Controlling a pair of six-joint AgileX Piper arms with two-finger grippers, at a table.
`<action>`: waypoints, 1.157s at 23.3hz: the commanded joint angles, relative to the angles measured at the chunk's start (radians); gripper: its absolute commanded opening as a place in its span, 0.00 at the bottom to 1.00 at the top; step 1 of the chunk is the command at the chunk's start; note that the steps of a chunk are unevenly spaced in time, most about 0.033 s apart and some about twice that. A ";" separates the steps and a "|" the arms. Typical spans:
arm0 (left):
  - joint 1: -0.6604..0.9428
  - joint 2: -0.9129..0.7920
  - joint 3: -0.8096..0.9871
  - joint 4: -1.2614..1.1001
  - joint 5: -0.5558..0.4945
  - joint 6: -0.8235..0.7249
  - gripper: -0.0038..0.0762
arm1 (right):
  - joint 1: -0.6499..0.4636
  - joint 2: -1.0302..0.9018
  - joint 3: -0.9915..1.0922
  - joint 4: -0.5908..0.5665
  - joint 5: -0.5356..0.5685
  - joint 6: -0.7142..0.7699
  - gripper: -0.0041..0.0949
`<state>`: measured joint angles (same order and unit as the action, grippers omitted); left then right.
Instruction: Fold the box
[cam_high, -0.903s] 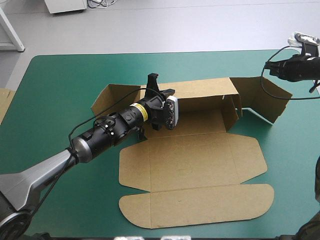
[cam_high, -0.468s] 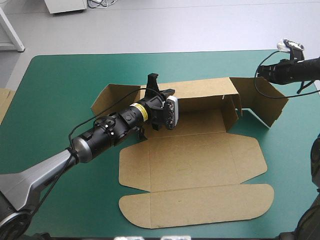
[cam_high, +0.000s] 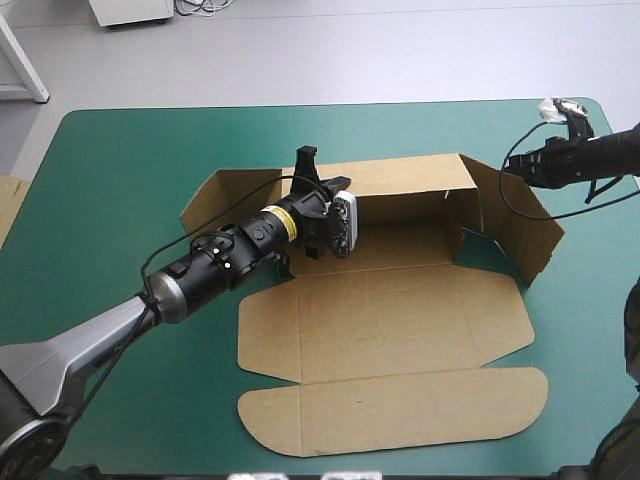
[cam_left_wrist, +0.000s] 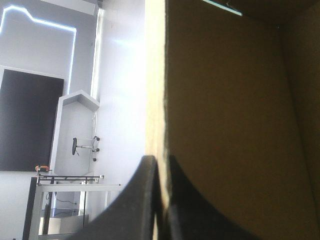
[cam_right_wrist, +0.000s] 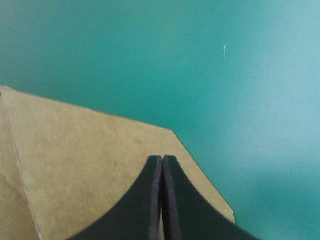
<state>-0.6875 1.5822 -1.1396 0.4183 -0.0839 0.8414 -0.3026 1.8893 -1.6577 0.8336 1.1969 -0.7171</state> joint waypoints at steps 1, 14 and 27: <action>-0.005 -0.029 -0.023 -0.022 -0.023 -0.022 0.04 | -0.004 -0.131 0.097 0.057 -0.042 -0.090 0.02; -0.003 -0.029 -0.023 -0.026 -0.032 -0.022 0.04 | -0.004 -0.205 0.100 0.108 -0.008 0.046 0.02; 0.039 0.021 -0.120 -0.152 -0.075 -0.029 0.05 | -0.006 -0.184 0.043 -0.014 0.027 0.006 0.02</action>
<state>-0.6530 1.6422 -1.2106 0.3060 -0.1242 0.8424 -0.3026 1.7461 -1.5883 0.7594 1.2052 -0.6757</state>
